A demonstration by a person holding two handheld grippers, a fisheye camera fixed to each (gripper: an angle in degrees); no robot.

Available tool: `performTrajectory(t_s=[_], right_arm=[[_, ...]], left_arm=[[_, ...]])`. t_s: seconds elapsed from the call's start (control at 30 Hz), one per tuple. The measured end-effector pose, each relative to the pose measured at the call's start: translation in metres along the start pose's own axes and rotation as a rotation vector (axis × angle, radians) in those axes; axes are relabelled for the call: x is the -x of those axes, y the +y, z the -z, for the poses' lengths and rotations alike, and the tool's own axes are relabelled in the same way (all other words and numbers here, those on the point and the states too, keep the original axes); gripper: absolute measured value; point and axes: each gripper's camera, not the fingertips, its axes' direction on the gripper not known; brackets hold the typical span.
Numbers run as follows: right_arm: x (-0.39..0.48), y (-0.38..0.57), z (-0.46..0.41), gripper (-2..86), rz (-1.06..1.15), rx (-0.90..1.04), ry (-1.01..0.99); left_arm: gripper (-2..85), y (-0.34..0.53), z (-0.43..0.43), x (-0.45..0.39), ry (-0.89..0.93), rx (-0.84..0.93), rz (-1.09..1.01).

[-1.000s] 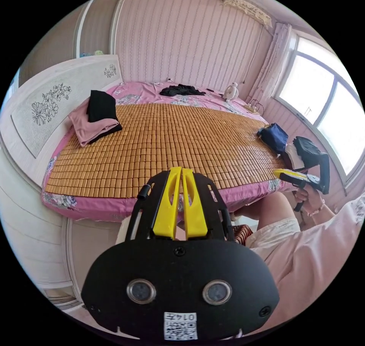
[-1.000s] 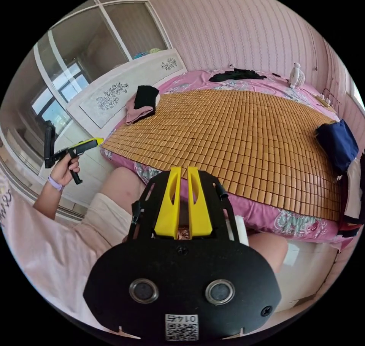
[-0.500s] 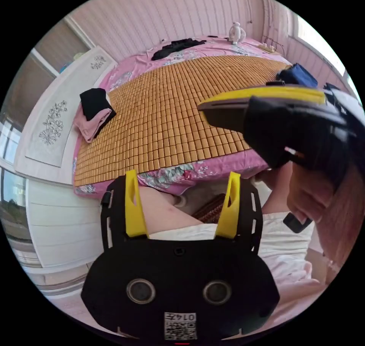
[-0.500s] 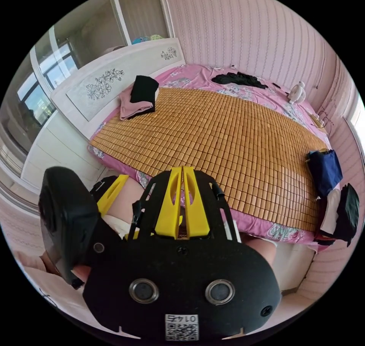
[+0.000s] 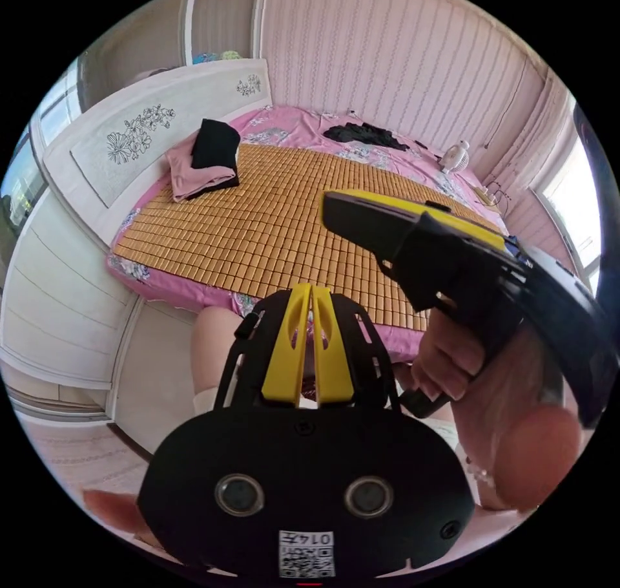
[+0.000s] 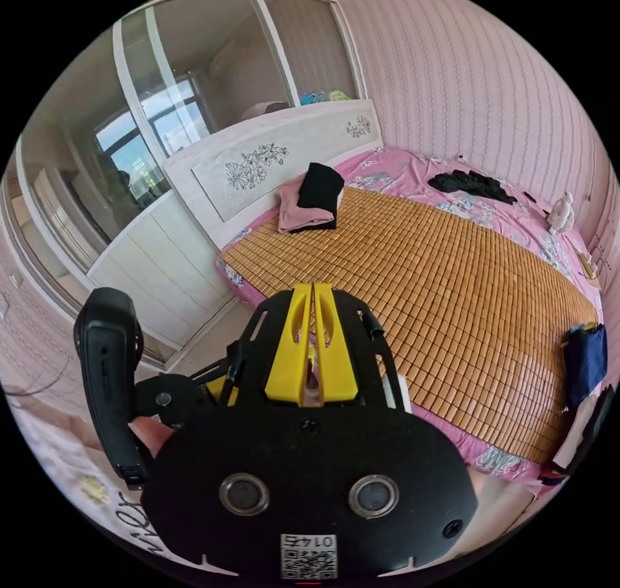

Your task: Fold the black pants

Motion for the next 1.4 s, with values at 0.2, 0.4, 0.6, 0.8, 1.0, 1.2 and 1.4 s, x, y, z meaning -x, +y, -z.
performTrajectory(t_s=[0.2, 0.4, 0.6, 0.8, 1.0, 1.2, 1.4], right_arm=[[0.05, -0.051, -0.021, 0.1, 0.13, -0.024, -0.008], [0.085, -0.094, -0.05, 0.2, 0.207, -0.043, 0.002], [0.109, -0.131, -0.096, 0.3, 0.242, -0.02, -0.07], [0.114, -0.179, -0.158, 0.3, 0.204, 0.106, -0.151], [0.133, -0.217, -0.2, 0.1, 0.279, 0.135, -0.27], [0.143, -0.249, -0.246, 0.0, 0.317, 0.192, -0.336], [0.16, -0.271, -0.284, 0.1, 0.362, 0.255, -0.357]], left_arm=[[-0.9, -0.005, 0.008, 0.062, 0.148, -0.109, 0.027], [-0.9, -0.025, 0.003, 0.125, 0.107, -0.1, 0.131], [-0.9, -0.043, -0.009, 0.181, 0.099, -0.092, 0.189], [-0.9, -0.062, -0.033, 0.232, 0.085, -0.045, 0.196], [-0.8, -0.079, -0.054, 0.278, 0.1, -0.005, 0.265], [-0.8, -0.096, -0.066, 0.312, 0.003, -0.009, 0.307], [-0.8, -0.107, -0.08, 0.344, -0.031, 0.038, 0.356]])
